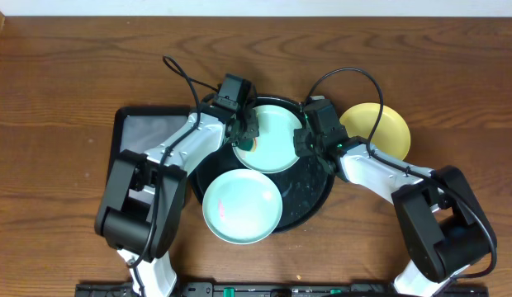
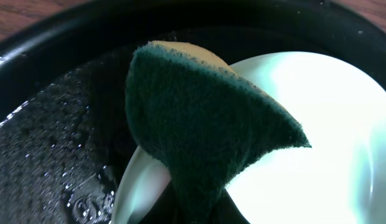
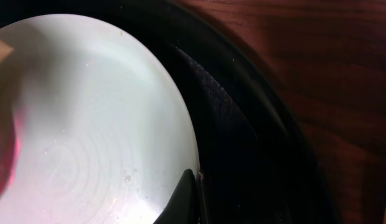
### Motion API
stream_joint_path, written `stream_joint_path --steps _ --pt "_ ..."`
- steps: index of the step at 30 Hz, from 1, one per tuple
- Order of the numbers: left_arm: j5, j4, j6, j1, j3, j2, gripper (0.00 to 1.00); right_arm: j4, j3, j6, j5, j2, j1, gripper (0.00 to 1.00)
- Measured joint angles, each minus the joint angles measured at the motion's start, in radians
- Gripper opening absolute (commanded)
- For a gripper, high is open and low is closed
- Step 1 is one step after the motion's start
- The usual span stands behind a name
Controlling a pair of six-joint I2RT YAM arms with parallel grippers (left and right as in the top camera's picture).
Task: Clean dirty plates on tray and stack at the side
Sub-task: 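Scrub the light-blue plate with the sponge while right gripper holds rim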
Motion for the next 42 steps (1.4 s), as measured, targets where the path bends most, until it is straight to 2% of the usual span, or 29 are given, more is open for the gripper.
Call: stream_joint_path --steps 24,35,39,42 --pt "0.184 0.024 0.0 0.028 0.018 0.045 0.08 0.0 0.0 0.0 0.0 0.0 0.0 0.01" --pt "0.366 0.056 -0.008 0.023 0.019 0.063 0.08 0.0 0.0 0.0 0.006 0.0 0.0 0.01" --pt "0.404 0.044 -0.016 0.01 0.019 0.032 0.08 0.0 0.0 0.0 0.006 0.0 0.0 0.01" --pt "0.416 0.04 -0.019 0.003 0.019 -0.055 0.08 0.001 0.0 0.0 0.006 0.0 0.0 0.01"
